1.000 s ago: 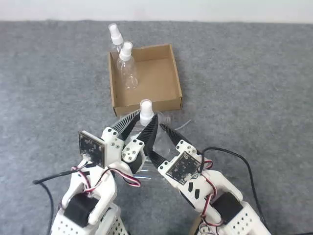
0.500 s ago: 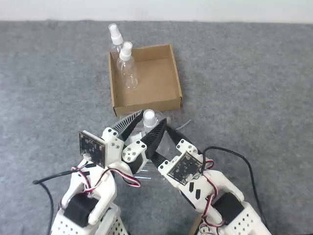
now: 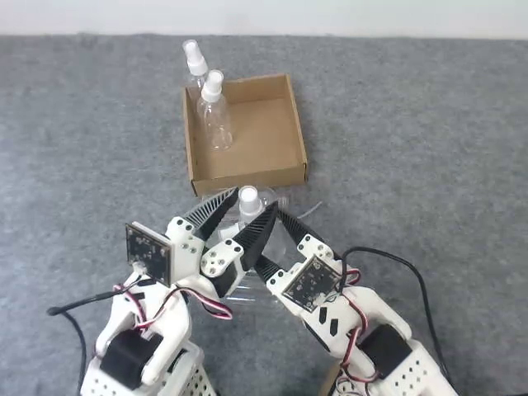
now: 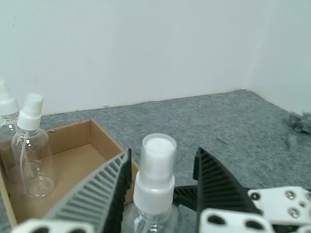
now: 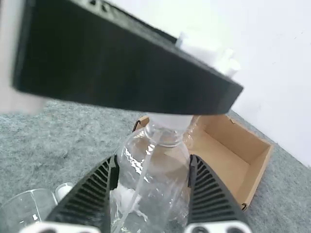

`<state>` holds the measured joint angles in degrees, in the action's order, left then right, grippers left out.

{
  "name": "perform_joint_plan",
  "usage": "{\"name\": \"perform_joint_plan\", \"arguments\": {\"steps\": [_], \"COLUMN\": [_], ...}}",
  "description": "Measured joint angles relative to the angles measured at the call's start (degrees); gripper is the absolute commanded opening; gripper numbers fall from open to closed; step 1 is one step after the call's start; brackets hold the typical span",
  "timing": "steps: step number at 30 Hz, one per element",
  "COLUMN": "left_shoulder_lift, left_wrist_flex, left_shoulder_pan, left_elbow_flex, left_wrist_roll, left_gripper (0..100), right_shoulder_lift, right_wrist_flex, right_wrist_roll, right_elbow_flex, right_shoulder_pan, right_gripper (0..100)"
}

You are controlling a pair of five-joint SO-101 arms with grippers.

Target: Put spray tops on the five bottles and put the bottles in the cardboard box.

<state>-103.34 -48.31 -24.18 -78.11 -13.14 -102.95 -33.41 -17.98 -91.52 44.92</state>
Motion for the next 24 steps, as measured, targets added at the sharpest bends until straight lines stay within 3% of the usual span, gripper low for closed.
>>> {"name": "perform_joint_plan", "arguments": {"steps": [10,24], "left_shoulder_lift": [0.0,0.0], "left_wrist_flex": [3.78,5.1], "left_shoulder_pan": [5.89,4.31], "left_elbow_flex": [0.0,0.0], "left_wrist_roll": [-2.29,-2.02], "left_gripper": [15,11], "right_shoulder_lift": [0.0,0.0], "right_wrist_flex": [0.0,-0.18], "right_wrist_roll": [0.0,0.0], "right_elbow_flex": [0.0,0.0], "right_shoulder_pan": [0.0,-0.09], "right_gripper": [2.0,2.0]}}
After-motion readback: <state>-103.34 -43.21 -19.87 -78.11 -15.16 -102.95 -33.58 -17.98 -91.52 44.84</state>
